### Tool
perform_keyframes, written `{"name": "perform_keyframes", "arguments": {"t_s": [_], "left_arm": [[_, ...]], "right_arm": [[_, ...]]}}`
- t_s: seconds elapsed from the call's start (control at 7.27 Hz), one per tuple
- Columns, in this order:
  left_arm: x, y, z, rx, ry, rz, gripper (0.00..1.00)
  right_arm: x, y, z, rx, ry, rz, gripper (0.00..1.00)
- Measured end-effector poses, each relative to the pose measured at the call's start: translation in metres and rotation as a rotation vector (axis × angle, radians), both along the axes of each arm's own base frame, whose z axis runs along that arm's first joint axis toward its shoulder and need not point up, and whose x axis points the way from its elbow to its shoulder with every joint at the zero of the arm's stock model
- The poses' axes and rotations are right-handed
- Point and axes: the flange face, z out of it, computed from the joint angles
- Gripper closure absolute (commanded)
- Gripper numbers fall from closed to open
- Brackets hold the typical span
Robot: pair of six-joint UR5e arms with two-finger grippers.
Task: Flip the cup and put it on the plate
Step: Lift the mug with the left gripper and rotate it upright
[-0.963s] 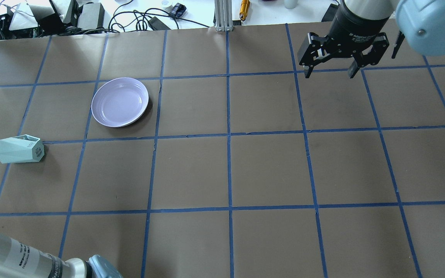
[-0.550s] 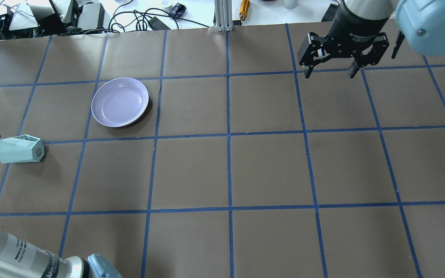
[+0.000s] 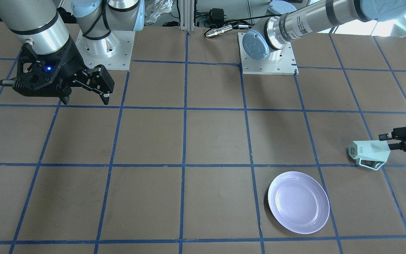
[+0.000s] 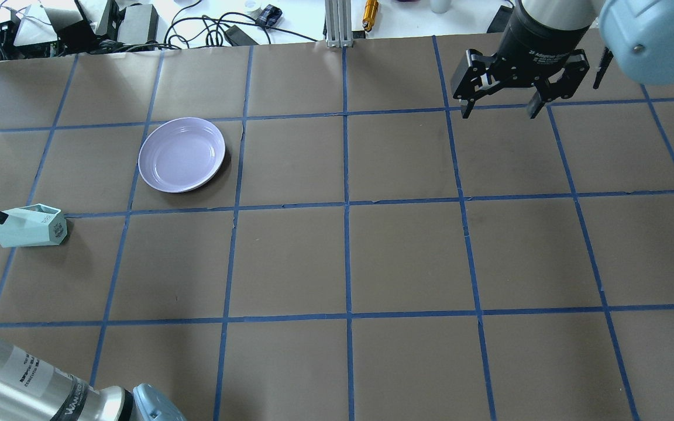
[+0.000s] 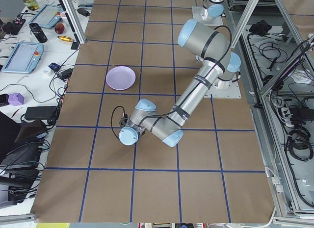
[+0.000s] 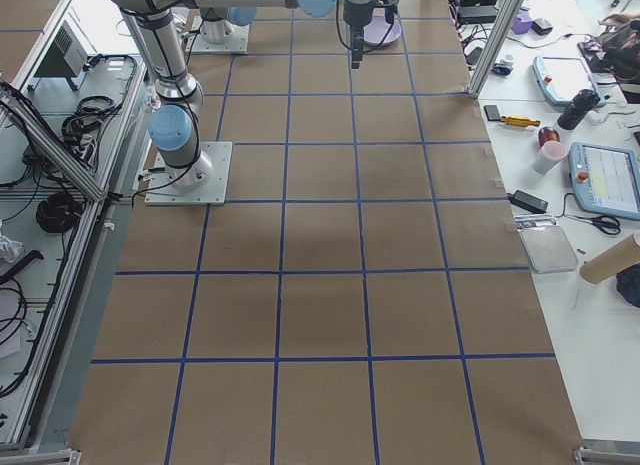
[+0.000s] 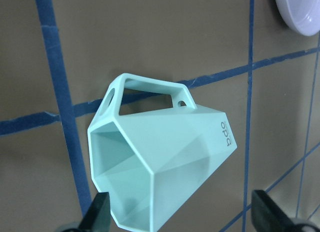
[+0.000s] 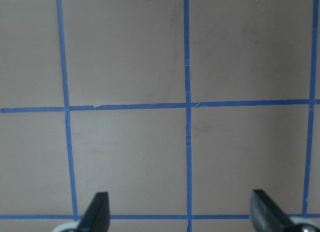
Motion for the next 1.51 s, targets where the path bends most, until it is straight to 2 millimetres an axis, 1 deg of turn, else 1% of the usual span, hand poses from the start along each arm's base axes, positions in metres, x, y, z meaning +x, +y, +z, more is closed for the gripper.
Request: {"name": "perform_keyframes", "arguments": {"t_s": [0.14,0.28,0.41,0.55,0.69,0.96,1.1,1.24,1.38,1.51], "left_arm": [[0.001,0.001,-0.01,0.026,0.048,-0.008,0.0],[0.001,0.002,-0.018,0.052,0.092,-0.011,0.15],[0.0,0.004,-0.025,0.068,0.132,-0.015,0.38],[0.0,0.005,-0.029,0.074,0.162,-0.02,0.45],[-0.001,0.006,-0.031,0.074,0.181,-0.019,0.51],[-0.004,0.006,-0.029,0.061,0.219,-0.003,0.59],[-0.006,0.005,-0.027,0.047,0.236,0.007,0.69],[-0.008,0.003,-0.024,0.035,0.248,0.015,0.78],[-0.01,0.002,-0.021,0.022,0.258,0.021,0.89],[-0.012,0.0,-0.02,0.01,0.266,0.024,0.96]], "right_arm": [[0.0,0.0,0.0,0.0,0.0,0.0,0.0],[0.0,0.0,0.0,0.0,0.0,0.0,0.0],[0.0,0.0,0.0,0.0,0.0,0.0,0.0],[0.0,0.0,0.0,0.0,0.0,0.0,0.0],[0.0,0.0,0.0,0.0,0.0,0.0,0.0],[0.0,0.0,0.0,0.0,0.0,0.0,0.0],[0.0,0.0,0.0,0.0,0.0,0.0,0.0],[0.0,0.0,0.0,0.0,0.0,0.0,0.0],[0.0,0.0,0.0,0.0,0.0,0.0,0.0],[0.0,0.0,0.0,0.0,0.0,0.0,0.0]]}}
